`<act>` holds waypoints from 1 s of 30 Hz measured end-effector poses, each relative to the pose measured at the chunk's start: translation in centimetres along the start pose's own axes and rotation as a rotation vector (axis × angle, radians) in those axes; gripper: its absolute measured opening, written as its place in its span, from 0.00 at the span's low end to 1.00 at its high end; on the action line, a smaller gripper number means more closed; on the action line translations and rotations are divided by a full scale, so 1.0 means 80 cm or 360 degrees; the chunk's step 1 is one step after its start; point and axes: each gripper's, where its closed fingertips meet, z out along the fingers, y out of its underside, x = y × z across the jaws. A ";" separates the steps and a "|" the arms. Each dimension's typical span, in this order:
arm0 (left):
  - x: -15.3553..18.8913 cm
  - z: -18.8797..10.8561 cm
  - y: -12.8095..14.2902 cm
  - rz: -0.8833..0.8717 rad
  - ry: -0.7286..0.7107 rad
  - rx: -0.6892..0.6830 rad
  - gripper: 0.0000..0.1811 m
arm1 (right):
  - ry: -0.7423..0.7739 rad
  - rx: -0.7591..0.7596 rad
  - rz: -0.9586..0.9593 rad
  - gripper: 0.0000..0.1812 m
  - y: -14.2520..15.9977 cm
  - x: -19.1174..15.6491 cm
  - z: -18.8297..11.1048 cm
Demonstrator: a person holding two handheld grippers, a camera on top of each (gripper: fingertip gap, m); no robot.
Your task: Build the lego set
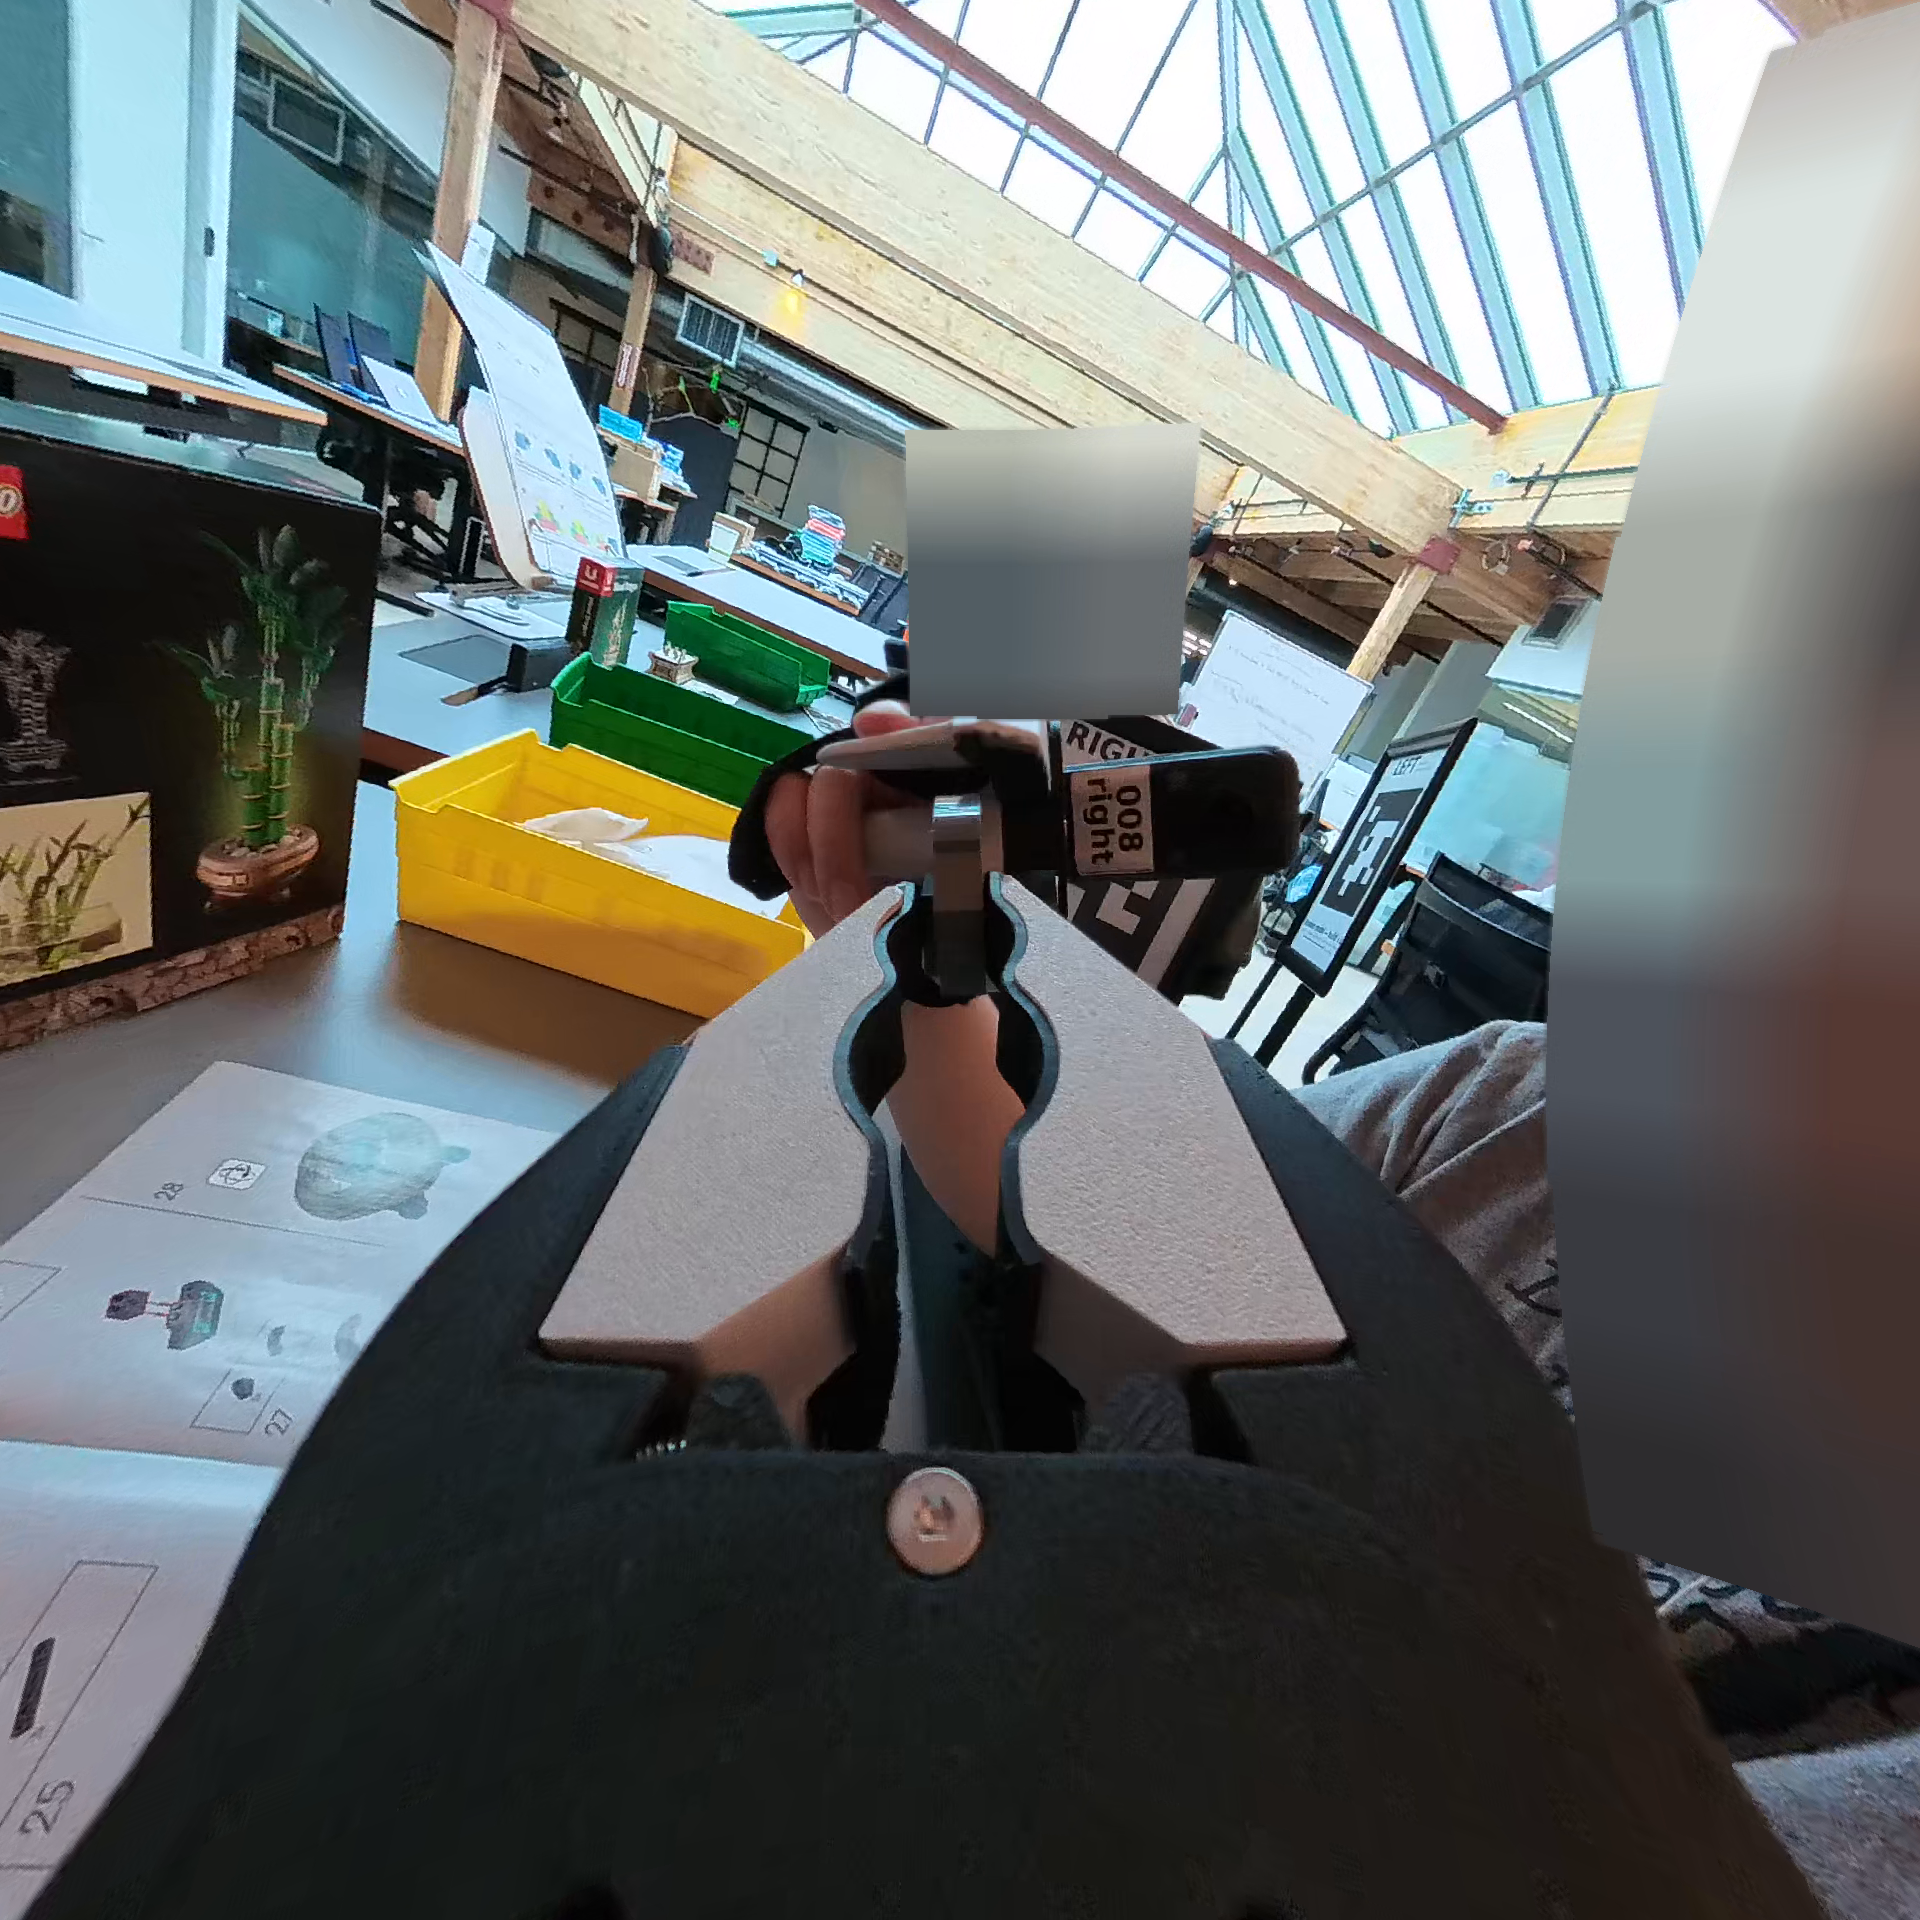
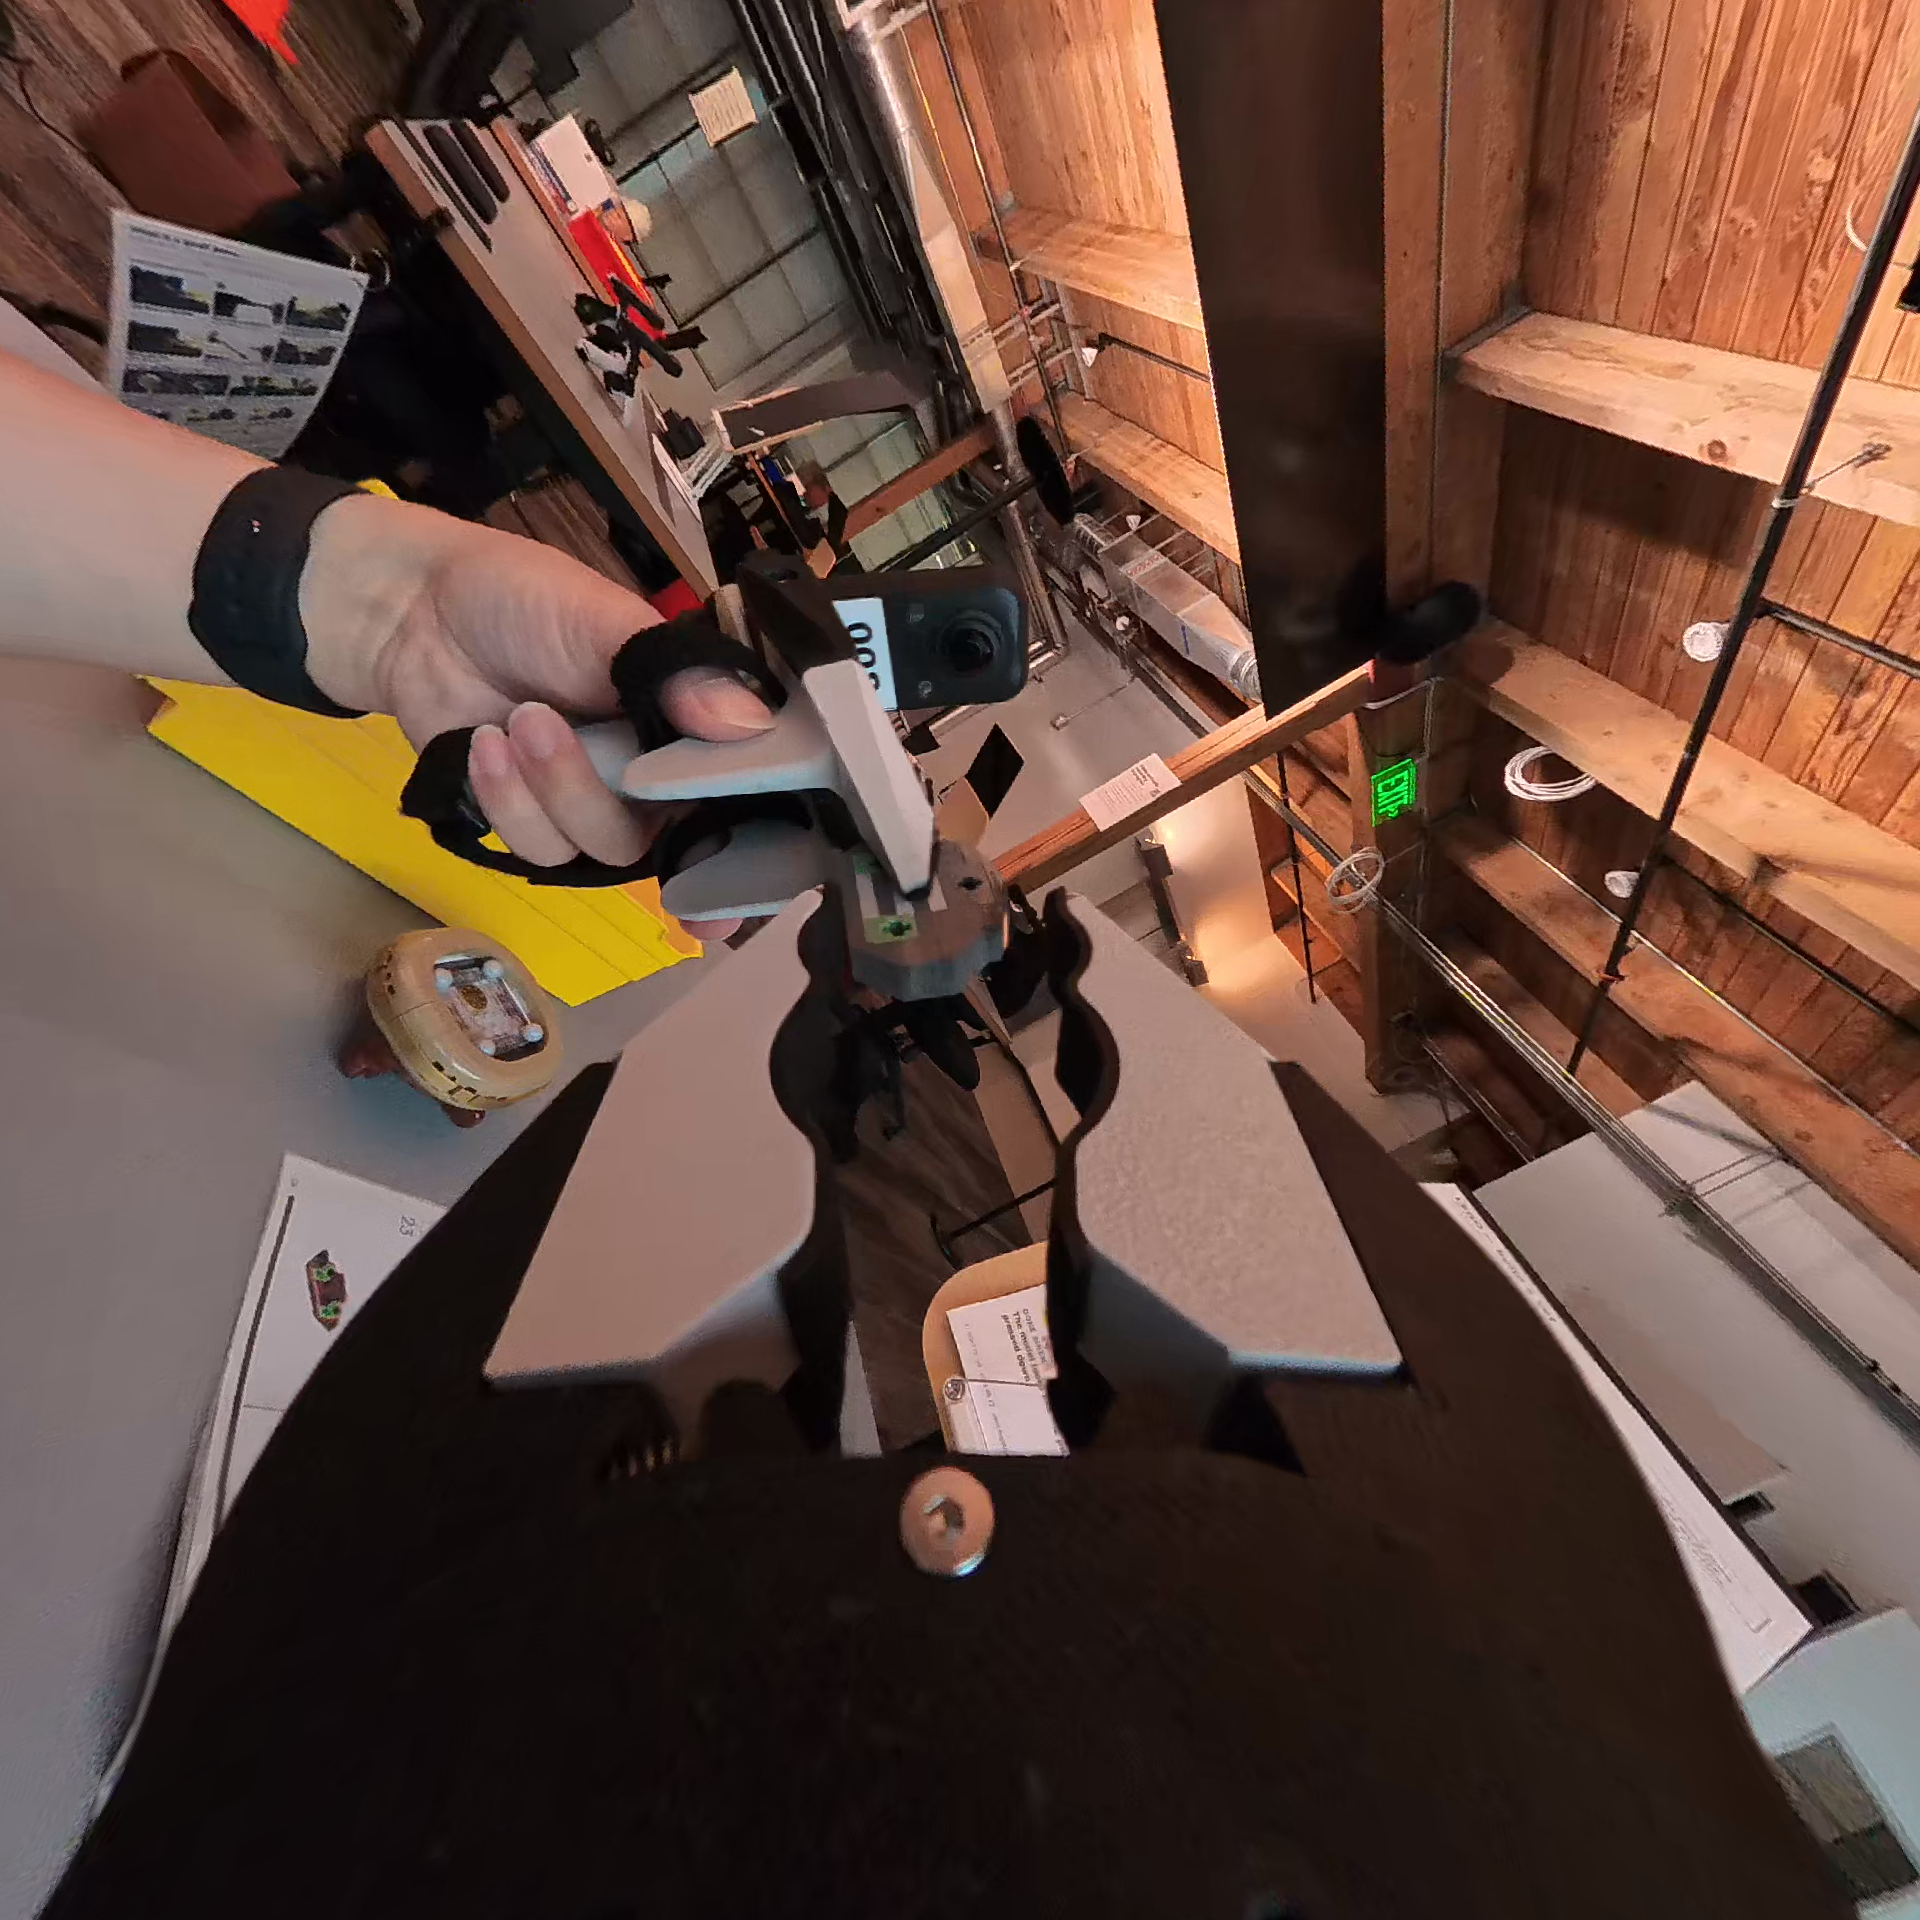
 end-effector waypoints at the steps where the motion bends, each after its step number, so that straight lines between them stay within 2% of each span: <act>1: 0.001 0.001 -0.001 -0.0008 0.0004 0.0009 0.05 | -0.0007 -0.0004 -0.0011 0.19 -0.001 -0.001 0.000; 4: 0.006 0.002 -0.004 -0.0042 0.0022 0.0045 0.05 | 0.0043 -0.0002 -0.0100 0.16 -0.006 0.000 -0.001; 11: 0.016 0.002 -0.005 -0.0010 0.0023 0.0024 0.05 | 0.0041 0.0024 -0.0091 0.18 -0.016 0.001 -0.001; 30: 0.014 0.006 0.003 0.0022 0.0025 -0.0031 0.05 | -0.0044 -0.0083 -0.0163 0.16 -0.009 -0.006 -0.006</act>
